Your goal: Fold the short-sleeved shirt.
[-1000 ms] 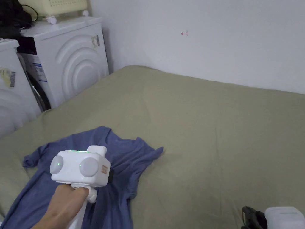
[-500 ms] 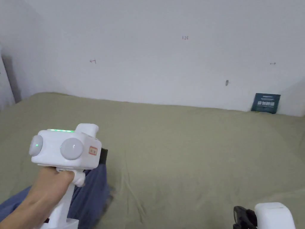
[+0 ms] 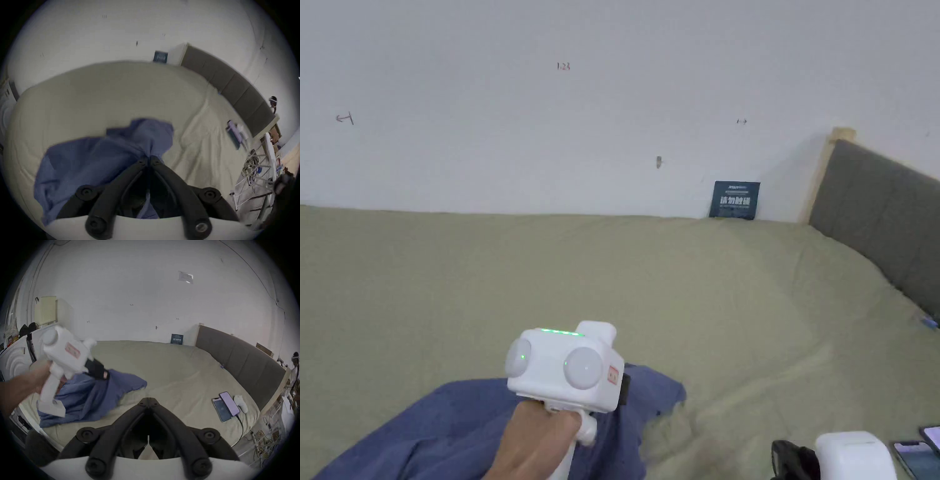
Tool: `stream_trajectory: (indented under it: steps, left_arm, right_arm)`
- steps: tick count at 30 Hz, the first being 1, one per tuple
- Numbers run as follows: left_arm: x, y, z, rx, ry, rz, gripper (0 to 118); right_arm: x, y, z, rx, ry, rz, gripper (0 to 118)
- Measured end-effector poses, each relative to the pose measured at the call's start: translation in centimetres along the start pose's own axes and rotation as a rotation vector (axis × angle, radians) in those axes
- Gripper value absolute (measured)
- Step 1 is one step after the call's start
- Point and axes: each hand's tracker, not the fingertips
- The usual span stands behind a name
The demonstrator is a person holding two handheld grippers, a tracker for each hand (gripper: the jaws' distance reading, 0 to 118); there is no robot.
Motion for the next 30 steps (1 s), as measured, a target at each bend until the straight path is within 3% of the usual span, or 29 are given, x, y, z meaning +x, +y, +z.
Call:
stream_trajectory:
  steps: [2,3,4,5,6,7,11,17,19,20,21,26,30]
  left_arm:
    - [-0.6,-0.8,-2.4,-0.038,0.015,0.008,1]
    - [-1.0,-1.3,-3.0,-0.050,0.015,0.029,15]
    - [-1.3,-1.7,-3.2,-0.043,0.004,0.032,50]
    - [-1.7,-2.0,-3.1,-0.037,0.014,0.036,96]
    - [-2.2,-2.3,-2.8,-0.031,0.032,0.041,116]
    - [-2.6,-2.5,-2.3,-0.030,0.030,0.045,118]
    - [-4.1,-4.0,4.4,0.087,0.046,0.103,117]
    - [-5.7,-9.8,20.5,0.415,0.265,0.101,110]
    - [-6.2,-12.7,25.4,0.534,0.351,0.107,83]
    - [-6.2,-14.2,27.8,0.570,0.400,0.104,56]
    - [-6.5,-15.8,29.9,0.617,0.447,0.114,2]
    - [-8.8,-20.3,35.4,0.673,0.523,0.191,0]
    - [-11.0,-21.8,36.0,0.633,0.563,0.196,0]
  right_arm:
    - [0.4,-0.2,-0.9,-0.020,-0.007,-0.001,1]
    - [0.5,-0.3,-1.2,-0.028,-0.006,-0.001,1]
    - [0.5,-0.3,-1.4,-0.033,-0.007,-0.002,1]
    - [0.7,-0.3,-1.6,-0.035,-0.003,-0.004,1]
    - [0.7,-0.4,-1.8,-0.034,0.003,-0.007,1]
    - [0.5,-0.3,-1.9,-0.034,0.003,-0.007,1]
    - [-0.3,0.3,-1.5,-0.017,0.024,-0.027,1]
    - [-2.6,1.3,1.0,0.073,0.074,-0.036,1]
    - [-3.4,1.4,1.8,0.090,0.090,-0.038,1]
    - [-3.7,1.4,2.1,0.100,0.098,-0.039,1]
    - [-4.1,1.3,2.4,0.107,0.103,-0.039,1]
    - [-5.4,0.6,3.1,0.111,0.135,-0.034,1]
    - [-6.1,0.3,2.9,0.100,0.151,-0.044,1]
